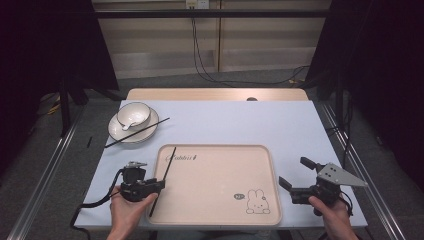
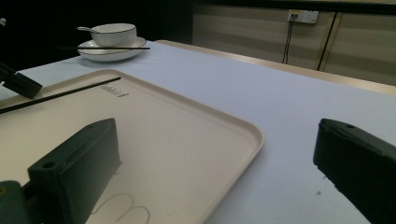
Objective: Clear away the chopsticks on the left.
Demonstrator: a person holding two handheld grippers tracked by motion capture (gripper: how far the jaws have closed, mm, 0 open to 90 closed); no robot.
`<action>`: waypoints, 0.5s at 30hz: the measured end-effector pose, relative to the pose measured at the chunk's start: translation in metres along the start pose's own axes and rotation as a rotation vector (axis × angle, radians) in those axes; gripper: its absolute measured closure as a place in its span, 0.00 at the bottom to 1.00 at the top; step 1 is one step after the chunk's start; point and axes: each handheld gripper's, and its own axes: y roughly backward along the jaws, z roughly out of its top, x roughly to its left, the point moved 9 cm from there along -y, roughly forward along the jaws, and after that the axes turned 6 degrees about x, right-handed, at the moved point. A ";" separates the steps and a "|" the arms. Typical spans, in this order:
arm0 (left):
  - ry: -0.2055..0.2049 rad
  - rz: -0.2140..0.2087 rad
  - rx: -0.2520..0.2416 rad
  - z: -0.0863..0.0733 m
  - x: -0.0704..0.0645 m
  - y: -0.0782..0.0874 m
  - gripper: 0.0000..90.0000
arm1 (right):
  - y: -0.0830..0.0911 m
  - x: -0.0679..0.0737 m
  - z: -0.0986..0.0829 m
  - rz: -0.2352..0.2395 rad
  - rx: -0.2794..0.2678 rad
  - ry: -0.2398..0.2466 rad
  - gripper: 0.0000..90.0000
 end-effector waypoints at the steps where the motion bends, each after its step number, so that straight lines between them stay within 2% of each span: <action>1: -0.013 -0.007 -0.010 0.001 -0.001 0.002 0.59 | 0.000 0.000 0.000 -0.001 0.000 -0.002 0.00; 2: -0.021 -0.016 -0.022 0.003 -0.001 0.004 0.53 | 0.000 0.000 0.000 0.001 0.000 0.003 0.00; 3: -0.021 -0.032 -0.036 0.004 -0.002 0.006 0.50 | 0.000 0.000 0.000 0.000 0.001 0.002 0.00; 5: -0.072 -0.023 -0.058 0.006 0.000 0.012 0.45 | 0.000 0.000 0.000 -0.003 -0.004 0.003 0.00; 7: -0.106 -0.044 -0.094 0.009 0.000 0.018 0.37 | 0.000 0.000 0.000 -0.003 -0.004 0.002 0.00; 8: -0.126 -0.040 -0.113 0.011 0.000 0.022 0.34 | 0.000 0.000 0.000 -0.003 -0.004 0.004 0.00; 10: -0.159 -0.063 -0.148 0.014 -0.001 0.027 0.27 | 0.000 0.000 0.000 -0.004 -0.004 0.003 0.00; 11: -0.160 -0.063 -0.164 0.015 -0.002 0.028 0.22 | 0.000 -0.001 0.000 -0.004 -0.004 0.003 0.00; 13: -0.192 -0.080 -0.174 0.018 -0.001 0.031 0.15 | 0.000 -0.001 0.000 -0.002 -0.003 0.001 0.00; 14: -0.227 -0.078 -0.173 0.019 0.002 0.035 0.16 | 0.000 -0.001 0.000 -0.004 -0.004 0.002 0.00; 15: -0.246 -0.086 -0.183 0.020 0.002 0.037 0.21 | 0.000 -0.001 0.000 -0.005 -0.004 0.002 0.00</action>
